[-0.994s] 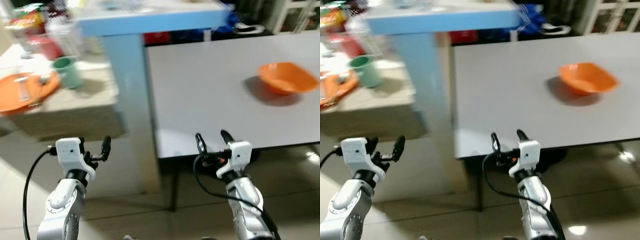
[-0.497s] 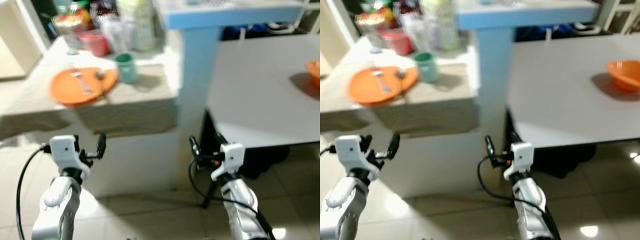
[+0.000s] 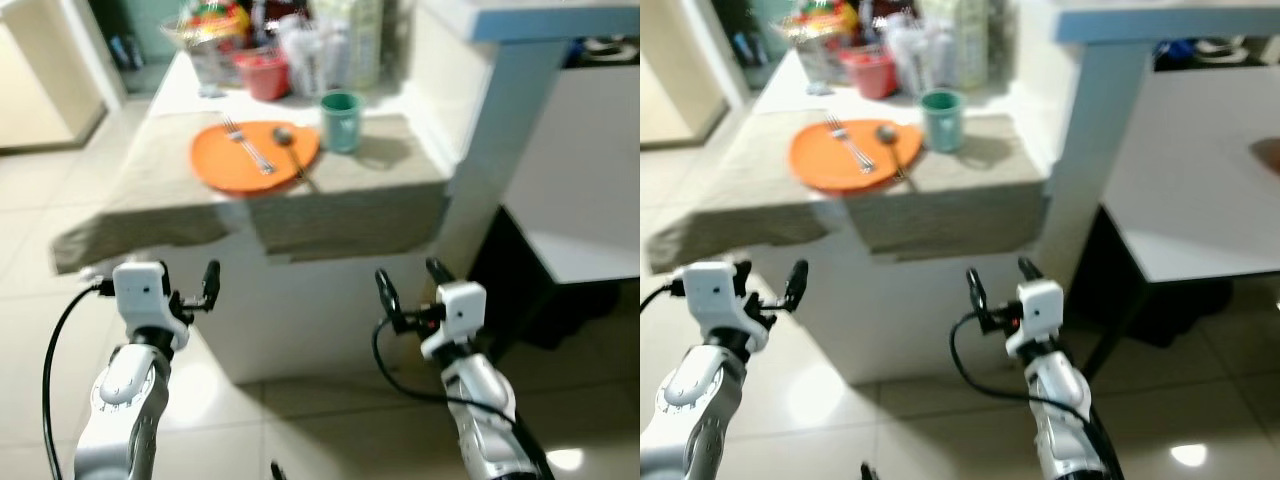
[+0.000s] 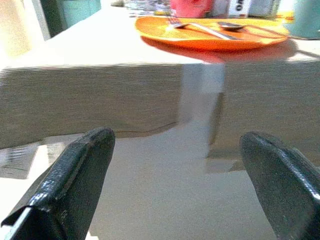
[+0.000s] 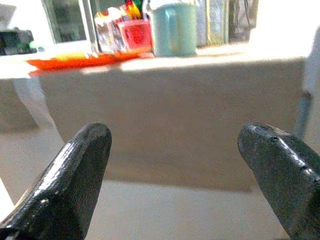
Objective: Setting the table
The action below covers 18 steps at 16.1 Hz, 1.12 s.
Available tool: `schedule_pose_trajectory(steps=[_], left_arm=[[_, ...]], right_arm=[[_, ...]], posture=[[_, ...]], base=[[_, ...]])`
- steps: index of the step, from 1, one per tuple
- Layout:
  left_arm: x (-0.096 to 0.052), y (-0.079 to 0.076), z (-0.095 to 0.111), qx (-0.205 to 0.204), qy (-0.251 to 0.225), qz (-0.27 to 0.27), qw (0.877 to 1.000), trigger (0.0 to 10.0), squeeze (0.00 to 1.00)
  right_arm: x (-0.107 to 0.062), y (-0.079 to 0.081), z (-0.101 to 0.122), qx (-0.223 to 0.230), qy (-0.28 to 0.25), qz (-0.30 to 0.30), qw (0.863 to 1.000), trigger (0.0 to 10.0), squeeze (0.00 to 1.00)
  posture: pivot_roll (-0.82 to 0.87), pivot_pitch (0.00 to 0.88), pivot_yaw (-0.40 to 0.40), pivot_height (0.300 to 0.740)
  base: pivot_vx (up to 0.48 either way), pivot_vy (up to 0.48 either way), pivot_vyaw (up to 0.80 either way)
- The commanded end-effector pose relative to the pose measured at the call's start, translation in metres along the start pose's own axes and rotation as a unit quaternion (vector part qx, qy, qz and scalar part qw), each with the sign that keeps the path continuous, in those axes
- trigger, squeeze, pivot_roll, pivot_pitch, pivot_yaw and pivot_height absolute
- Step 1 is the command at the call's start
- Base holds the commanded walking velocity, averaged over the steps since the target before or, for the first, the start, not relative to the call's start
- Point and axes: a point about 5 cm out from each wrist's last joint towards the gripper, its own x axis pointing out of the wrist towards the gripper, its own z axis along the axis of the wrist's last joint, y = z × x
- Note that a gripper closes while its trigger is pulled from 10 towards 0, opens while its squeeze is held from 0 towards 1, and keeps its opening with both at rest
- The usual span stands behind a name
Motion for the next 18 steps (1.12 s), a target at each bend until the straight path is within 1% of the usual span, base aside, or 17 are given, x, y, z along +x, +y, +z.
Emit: schedule_pose_trajectory(steps=[1,2,3,4,5,6,8,9,10,12,14,16,17,18], left_arm=[[0.0,-0.001,0.007,0.002,-0.02,0.002,1.0,10.0,0.0],[0.0,-0.001,0.022,0.009,-0.054,0.008,0.998,10.0,0.0],[0.002,-0.003,0.033,0.01,-0.071,0.008,0.997,10.0,0.0],[0.007,-0.005,0.045,0.002,-0.079,0.005,0.997,10.0,0.0],[0.01,-0.006,0.05,0.002,-0.08,0.005,0.997,10.0,0.0],[0.013,-0.008,0.05,-0.008,-0.067,-0.002,0.998,10.0,0.0],[0.016,-0.011,0.049,0.0,-0.067,-0.013,0.998,10.0,0.0],[0.018,-0.015,0.049,-0.002,-0.062,-0.021,0.998,10.0,0.0],[0.018,-0.016,0.048,-0.004,-0.062,-0.023,0.998,10.0,0.0],[0.013,-0.012,0.039,-0.021,-0.041,-0.009,0.999,10.0,0.0],[0.011,-0.009,0.032,-0.025,-0.026,0.002,0.999,10.0,0.0],[0.012,-0.01,0.032,-0.004,-0.03,0.004,1.0,10.0,0.0],[0.013,-0.014,0.033,0.013,-0.031,-0.009,0.999,10.0,0.0],[0.013,-0.018,0.036,0.013,-0.037,-0.02,0.999,10.0,0.0]], right_arm=[[0.004,-0.004,0.011,-0.015,-0.027,-0.004,1.0,10.0,0.0],[0.01,-0.006,0.024,-0.016,-0.049,-0.014,0.999,10.0,0.0],[0.014,-0.006,0.033,-0.015,-0.063,-0.018,0.998,10.0,0.0],[0.018,-0.008,0.044,-0.014,-0.082,-0.026,0.996,10.0,0.0],[0.021,-0.01,0.049,-0.013,-0.086,-0.034,0.996,10.0,0.0],[0.023,-0.013,0.051,-0.011,-0.085,-0.043,0.995,10.0,0.0],[0.023,-0.015,0.049,-0.015,-0.072,-0.047,0.996,10.0,0.0],[0.021,-0.013,0.041,-0.026,-0.05,-0.046,0.997,10.0,0.0],[0.021,-0.012,0.041,-0.023,-0.047,-0.045,0.998,10.0,0.0],[0.021,-0.007,0.039,-0.021,-0.032,-0.034,0.999,10.0,0.0],[0.021,-0.007,0.036,-0.013,-0.021,-0.032,0.999,10.0,0.0],[0.02,-0.006,0.034,-0.013,-0.015,-0.028,0.999,10.0,0.0],[0.021,-0.005,0.034,-0.017,-0.013,-0.026,0.999,10.0,0.0],[0.021,-0.005,0.034,-0.023,-0.013,-0.025,0.999,10.0,0.0]], posture=[[-0.11,0.015,0.101,0.74],[-0.11,0.017,0.102,0.74],[-0.11,0.018,0.101,0.74],[-0.11,0.017,0.101,0.74],[-0.12,0.016,0.101,0.74],[-0.12,0.014,0.099,0.74],[-0.13,0.014,0.095,0.74],[-0.13,0.016,0.094,0.74],[-0.13,0.016,0.094,0.74],[-0.13,0.02,0.089,0.74],[-0.13,0.02,0.087,0.74],[-0.13,0.018,0.086,0.74],[-0.13,0.016,0.087,0.74],[-0.12,0.016,0.089,0.74]], base=[[0.0,0.0,0.0],[0.0,0.0,0.0],[0.0,0.0,0.0],[0.0,0.0,0.0],[0.0,0.0,0.0],[0.0,0.0,0.0],[0.0,0.0,0.0],[0.0,0.0,0.0],[0.0,0.0,0.0],[0.0,0.0,0.0],[0.0,0.0,0.0],[0.0,0.0,0.0],[0.0,0.0,0.0],[0.0,0.0,0.0]])
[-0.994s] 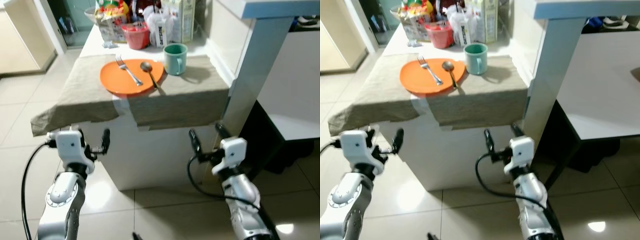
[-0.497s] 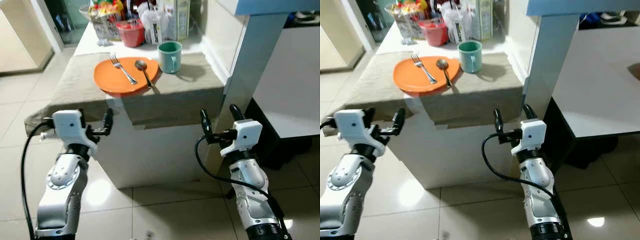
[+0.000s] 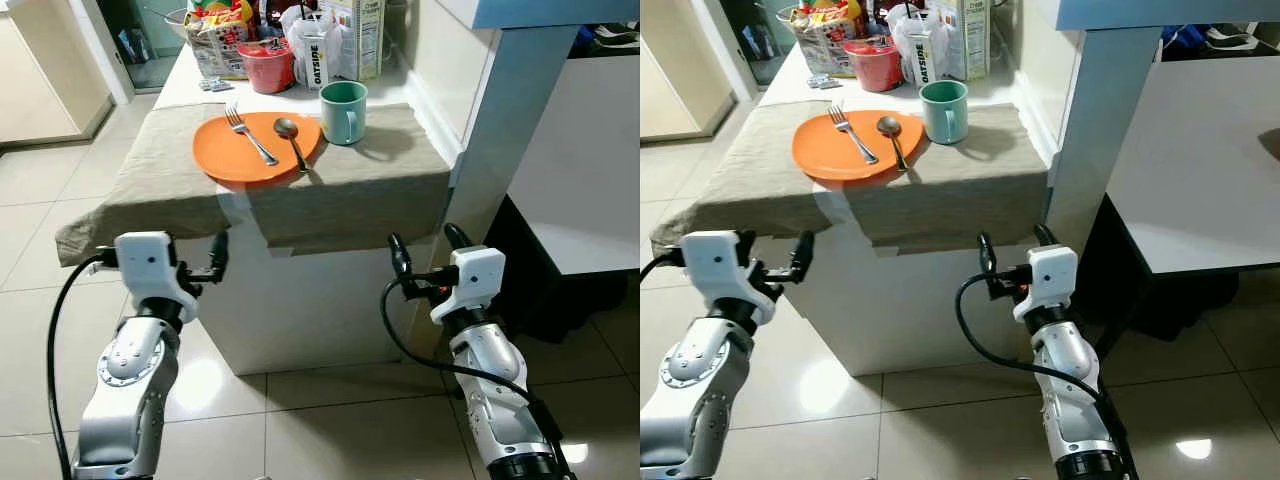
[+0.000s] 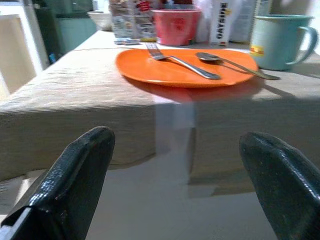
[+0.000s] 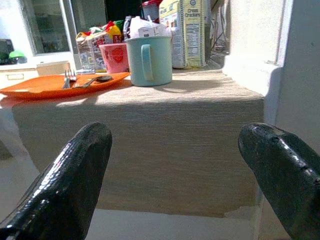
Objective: Setting the table
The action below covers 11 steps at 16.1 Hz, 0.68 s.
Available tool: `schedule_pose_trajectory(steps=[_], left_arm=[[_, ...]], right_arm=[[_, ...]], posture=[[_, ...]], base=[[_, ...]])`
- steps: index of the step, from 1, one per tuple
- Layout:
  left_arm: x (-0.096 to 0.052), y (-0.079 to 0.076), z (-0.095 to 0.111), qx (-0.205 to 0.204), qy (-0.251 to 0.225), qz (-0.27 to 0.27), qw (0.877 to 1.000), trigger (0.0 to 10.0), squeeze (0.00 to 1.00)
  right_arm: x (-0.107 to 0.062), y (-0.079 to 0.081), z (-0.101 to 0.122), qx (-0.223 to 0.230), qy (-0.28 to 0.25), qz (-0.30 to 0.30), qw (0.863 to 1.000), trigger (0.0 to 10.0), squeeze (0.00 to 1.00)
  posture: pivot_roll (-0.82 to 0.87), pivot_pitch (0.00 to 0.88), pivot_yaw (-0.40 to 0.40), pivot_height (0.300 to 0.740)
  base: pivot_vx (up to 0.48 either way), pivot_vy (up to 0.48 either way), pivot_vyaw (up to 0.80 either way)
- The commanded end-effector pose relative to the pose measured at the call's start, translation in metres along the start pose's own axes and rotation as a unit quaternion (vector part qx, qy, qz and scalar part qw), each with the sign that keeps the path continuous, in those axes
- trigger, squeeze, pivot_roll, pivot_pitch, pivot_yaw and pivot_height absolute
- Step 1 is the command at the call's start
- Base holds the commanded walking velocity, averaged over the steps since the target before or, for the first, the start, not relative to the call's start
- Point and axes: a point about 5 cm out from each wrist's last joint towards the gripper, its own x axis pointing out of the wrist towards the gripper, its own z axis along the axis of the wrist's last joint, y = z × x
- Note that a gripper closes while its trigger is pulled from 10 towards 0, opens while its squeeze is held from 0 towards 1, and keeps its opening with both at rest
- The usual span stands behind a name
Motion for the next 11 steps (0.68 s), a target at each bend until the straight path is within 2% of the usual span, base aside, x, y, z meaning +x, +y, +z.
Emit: schedule_pose_trajectory(steps=[1,3,4,7,11], left_arm=[[0.001,-0.002,0.003,0.003,-0.003,-0.007,1.0,10.0,0.0],[0.001,-0.001,0.003,-0.022,0.0,0.003,1.0,10.0,0.0],[0.003,0.003,0.003,-0.053,0.006,0.021,0.998,10.0,0.0],[0.006,0.003,0.005,-0.031,0.001,0.012,0.999,10.0,0.0],[0.008,0.0,0.007,-0.031,-0.002,0.003,0.999,10.0,0.0]], right_arm=[[0.004,0.004,0.004,-0.012,-0.008,0.007,1.0,10.0,0.0],[0.009,-0.001,0.01,-0.02,-0.021,-0.012,1.0,10.0,0.0],[0.012,-0.004,0.013,-0.023,-0.024,-0.016,0.999,10.0,0.0],[0.012,-0.004,0.013,-0.023,-0.024,-0.013,0.999,10.0,0.0],[0.015,-0.002,0.015,-0.02,-0.027,-0.015,0.999,10.0,0.0]], posture=[[-0.12,0.012,0.089,0.74],[-0.12,0.01,0.086,0.74],[-0.12,0.008,0.083,0.74],[-0.12,0.005,0.085,0.74],[-0.12,0.0,0.088,0.74]], base=[[0.0,0.0,0.0],[0.0,0.0,0.0],[0.0,0.0,0.0],[0.0,0.0,0.0],[0.0,0.0,0.0]])
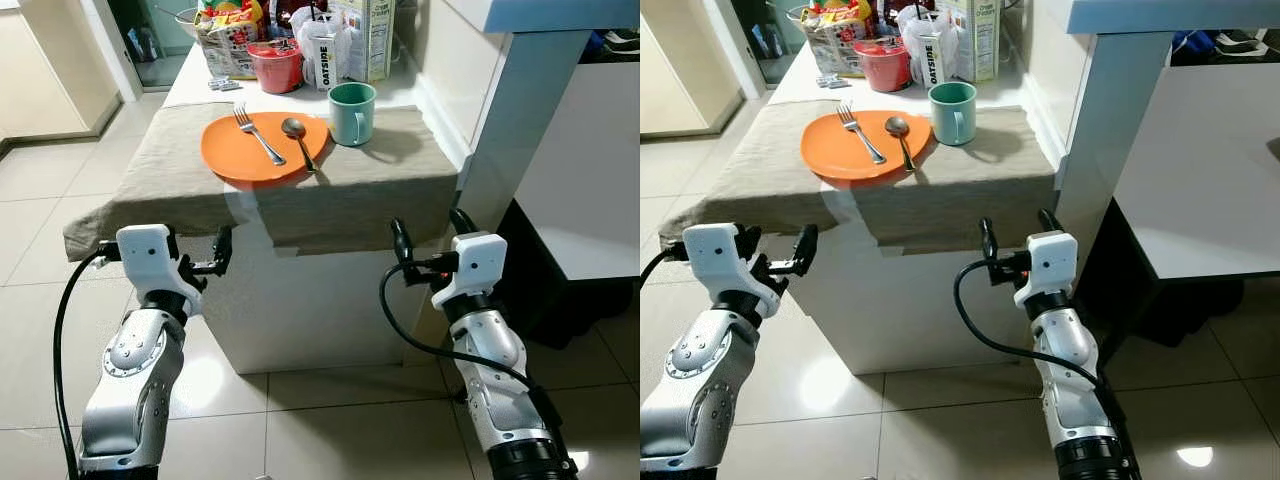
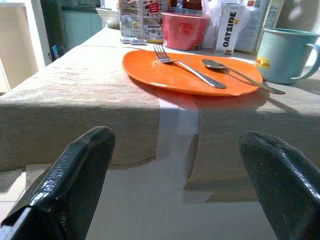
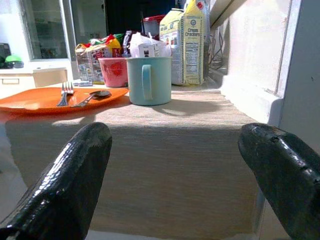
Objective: Setting the table
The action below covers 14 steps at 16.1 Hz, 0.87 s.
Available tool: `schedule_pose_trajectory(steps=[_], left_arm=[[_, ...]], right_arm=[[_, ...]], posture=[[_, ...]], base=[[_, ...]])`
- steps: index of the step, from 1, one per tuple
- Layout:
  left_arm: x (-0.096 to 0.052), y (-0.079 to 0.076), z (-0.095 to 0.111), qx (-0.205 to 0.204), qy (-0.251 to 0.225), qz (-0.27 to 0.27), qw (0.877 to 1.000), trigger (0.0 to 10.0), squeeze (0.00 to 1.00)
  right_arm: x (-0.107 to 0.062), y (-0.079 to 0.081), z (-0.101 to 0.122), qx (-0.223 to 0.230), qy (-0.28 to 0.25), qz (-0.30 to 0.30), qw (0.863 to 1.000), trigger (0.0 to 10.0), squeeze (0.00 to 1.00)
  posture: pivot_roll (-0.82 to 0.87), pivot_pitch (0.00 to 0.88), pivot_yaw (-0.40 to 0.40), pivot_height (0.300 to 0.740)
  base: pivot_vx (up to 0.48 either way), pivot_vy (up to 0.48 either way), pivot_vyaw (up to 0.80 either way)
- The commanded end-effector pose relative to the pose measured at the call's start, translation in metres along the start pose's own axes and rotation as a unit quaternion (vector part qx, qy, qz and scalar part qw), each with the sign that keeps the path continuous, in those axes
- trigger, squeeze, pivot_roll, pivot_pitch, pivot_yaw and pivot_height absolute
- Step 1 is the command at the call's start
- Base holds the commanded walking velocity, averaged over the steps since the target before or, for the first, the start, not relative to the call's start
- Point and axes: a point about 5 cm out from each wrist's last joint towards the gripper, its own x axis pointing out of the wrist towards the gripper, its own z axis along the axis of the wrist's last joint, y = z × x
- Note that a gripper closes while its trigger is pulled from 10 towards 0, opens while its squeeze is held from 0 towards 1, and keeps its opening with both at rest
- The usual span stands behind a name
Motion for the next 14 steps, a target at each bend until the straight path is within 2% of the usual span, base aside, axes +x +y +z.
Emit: schedule_pose_trajectory(steps=[1,6,12,14], left_arm=[[0.0013,0.0009,0.0019,0.006,0.0,-0.002,1.0,10.0,0.0],[0.001,-0.0001,0.0035,0.024,-0.004,-0.008,1.0,10.0,0.0],[0.0021,-0.0033,0.0052,0.025,-0.007,-0.016,1.0,10.0,0.0],[0.0033,-0.006,0.0081,0.031,-0.015,-0.019,0.999,10.0,0.0]], right_arm=[[0.0049,0.0013,0.0027,0.001,-0.004,0.0,1.0,10.0,0.0],[0.0051,0.0022,0.0007,-0.003,-0.003,-0.007,1.0,10.0,0.0],[0.004,0.0025,-0.0013,-0.003,0.001,-0.007,1.0,10.0,0.0],[0.0029,0.0031,-0.0017,-0.002,0.002,-0.006,1.0,10.0,0.0]], posture=[[-0.12,0.0,0.088,0.74],[-0.12,0.0,0.093,0.74],[-0.12,0.0,0.095,0.74],[-0.12,0.0,0.097,0.74]], base=[[0.0,0.0,0.0],[0.0,0.0,0.0],[0.0,0.0,0.0],[0.461,0.0,0.0]])
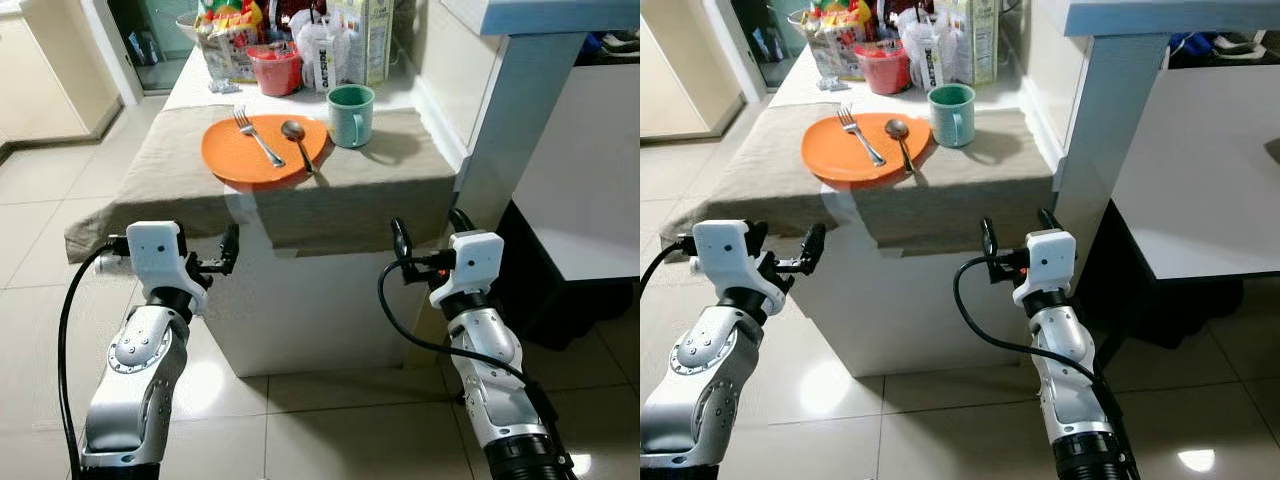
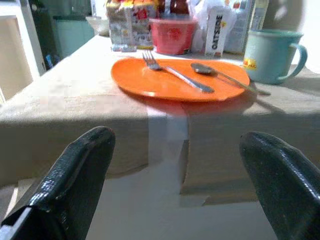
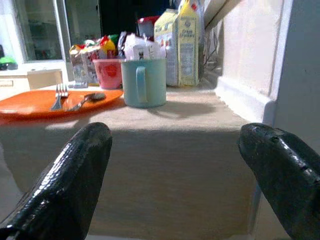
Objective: Setting the table
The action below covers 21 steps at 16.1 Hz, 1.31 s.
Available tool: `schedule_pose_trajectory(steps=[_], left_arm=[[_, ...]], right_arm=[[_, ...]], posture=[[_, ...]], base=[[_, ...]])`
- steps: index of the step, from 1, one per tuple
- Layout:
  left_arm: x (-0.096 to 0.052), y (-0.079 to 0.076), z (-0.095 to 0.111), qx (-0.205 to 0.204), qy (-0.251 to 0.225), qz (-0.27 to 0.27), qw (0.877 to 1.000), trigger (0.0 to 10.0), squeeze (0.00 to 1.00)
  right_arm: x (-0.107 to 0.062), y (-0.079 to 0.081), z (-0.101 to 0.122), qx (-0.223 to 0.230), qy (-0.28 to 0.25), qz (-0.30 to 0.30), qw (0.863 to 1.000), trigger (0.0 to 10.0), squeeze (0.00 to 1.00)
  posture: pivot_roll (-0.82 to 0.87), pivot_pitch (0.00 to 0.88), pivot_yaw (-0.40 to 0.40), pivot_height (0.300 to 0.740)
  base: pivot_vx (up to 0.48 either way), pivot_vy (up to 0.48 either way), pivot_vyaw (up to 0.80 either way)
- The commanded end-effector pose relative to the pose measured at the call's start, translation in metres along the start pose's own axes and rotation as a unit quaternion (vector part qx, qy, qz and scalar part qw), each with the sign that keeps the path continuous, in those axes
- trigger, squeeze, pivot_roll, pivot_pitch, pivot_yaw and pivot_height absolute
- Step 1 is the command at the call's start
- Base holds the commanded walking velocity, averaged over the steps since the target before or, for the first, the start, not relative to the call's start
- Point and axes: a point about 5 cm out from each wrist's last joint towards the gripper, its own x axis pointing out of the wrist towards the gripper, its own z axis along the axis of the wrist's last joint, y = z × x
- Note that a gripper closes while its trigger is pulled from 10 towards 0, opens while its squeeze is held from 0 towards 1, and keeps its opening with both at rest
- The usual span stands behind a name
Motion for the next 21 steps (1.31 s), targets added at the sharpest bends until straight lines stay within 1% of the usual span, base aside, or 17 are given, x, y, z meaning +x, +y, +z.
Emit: schedule_pose_trajectory(steps=[1,7,10,13,14,16,19,21], left_arm=[[0.002,-0.004,0.009,0.008,-0.02,-0.007,1.0,10.0,0.0],[0.005,-0.008,0.015,-0.004,-0.032,-0.014,0.999,10.0,0.0],[0.006,-0.011,0.018,0.001,-0.041,-0.021,0.999,10.0,0.0],[0.007,-0.011,0.02,-0.004,-0.044,-0.019,0.999,10.0,0.0],[0.007,-0.011,0.02,-0.007,-0.045,-0.019,0.999,10.0,0.0],[0.007,-0.01,0.021,-0.002,-0.046,-0.013,0.999,10.0,0.0],[0.008,-0.011,0.021,0.0,-0.049,-0.013,0.999,10.0,0.0],[0.008,-0.01,0.02,0.002,-0.046,-0.014,0.999,10.0,0.0]], right_arm=[[-0.001,0.003,0.001,-0.003,-0.005,0.003,1.0,10.0,0.0],[-0.004,0.005,-0.004,-0.004,0.003,0.006,1.0,10.0,0.0],[-0.002,0.008,-0.005,-0.001,0.001,0.009,1.0,10.0,0.0],[-0.002,0.009,-0.004,0.003,-0.002,0.013,1.0,10.0,0.0],[-0.001,0.009,-0.003,-0.007,-0.002,0.012,1.0,10.0,0.0],[0.001,0.011,-0.003,-0.012,0.002,0.019,1.0,10.0,0.0],[0.005,0.012,-0.002,0.0,0.007,0.013,1.0,10.0,0.0],[0.012,0.013,-0.005,0.004,0.03,0.005,1.0,10.0,0.0]], posture=[[-0.12,0.0,0.098,0.74],[-0.12,0.0,0.103,0.74],[-0.12,0.0,0.107,0.74],[-0.12,0.0,0.108,0.74],[-0.12,0.0,0.106,0.74],[-0.12,0.0,0.106,0.74],[-0.11,0.0,0.105,0.74],[-0.11,0.0,0.105,0.74]], base=[[0.458,0.0,0.0],[0.456,0.0,0.0],[0.442,0.0,0.0],[0.43,0.0,0.0],[0.412,0.244,0.0],[0.399,0.264,0.0],[0.0,0.0,0.0],[0.0,0.0,0.0]])
